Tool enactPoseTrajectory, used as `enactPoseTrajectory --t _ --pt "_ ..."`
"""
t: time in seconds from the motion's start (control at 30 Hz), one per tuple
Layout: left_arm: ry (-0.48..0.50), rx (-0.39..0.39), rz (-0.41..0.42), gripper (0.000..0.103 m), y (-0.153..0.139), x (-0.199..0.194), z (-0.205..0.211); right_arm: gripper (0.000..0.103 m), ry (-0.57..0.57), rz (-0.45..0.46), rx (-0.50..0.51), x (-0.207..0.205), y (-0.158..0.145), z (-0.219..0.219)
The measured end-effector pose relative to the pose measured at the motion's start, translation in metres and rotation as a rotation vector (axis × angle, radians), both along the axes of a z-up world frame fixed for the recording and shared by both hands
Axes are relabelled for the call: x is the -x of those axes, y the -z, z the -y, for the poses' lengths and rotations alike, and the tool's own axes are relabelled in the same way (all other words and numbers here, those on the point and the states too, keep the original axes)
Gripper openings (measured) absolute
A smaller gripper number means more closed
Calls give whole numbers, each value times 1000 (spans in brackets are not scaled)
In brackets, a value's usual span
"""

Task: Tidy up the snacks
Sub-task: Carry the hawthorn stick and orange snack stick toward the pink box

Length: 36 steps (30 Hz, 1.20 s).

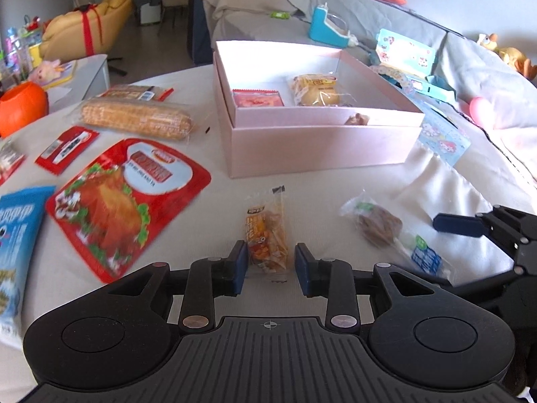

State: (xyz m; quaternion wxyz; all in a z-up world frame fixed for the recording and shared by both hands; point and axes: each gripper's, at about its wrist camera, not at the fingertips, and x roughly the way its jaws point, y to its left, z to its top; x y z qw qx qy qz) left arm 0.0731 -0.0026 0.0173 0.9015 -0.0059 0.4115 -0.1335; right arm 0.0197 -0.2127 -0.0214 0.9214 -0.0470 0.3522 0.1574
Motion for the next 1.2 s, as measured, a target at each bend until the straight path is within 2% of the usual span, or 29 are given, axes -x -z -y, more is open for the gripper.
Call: enactPoseTrajectory --t 0.27,0.37,0.5,0.67,1.13,1.2 --pt "36 -51 32 36 2 -8 6 89 -8 -4 0 0 1 -1" --pt "51 -74 46 35 2 -2 8 89 -8 -4 1 0 1 -1" --pt "62 -67 47 34 1 15 3 91 -11 -5 0 0 1 -2" --pt "62 -51 35 34 1 42 -5 103 -67 -37 4 -4 2 -4" --pt "37 -32 46 34 3 58 -11 103 -106 -63 19 -14 0 -8" --pt "26 -22 40 34 3 59 -12 97 -86 -72 14 -20 -2 -10"
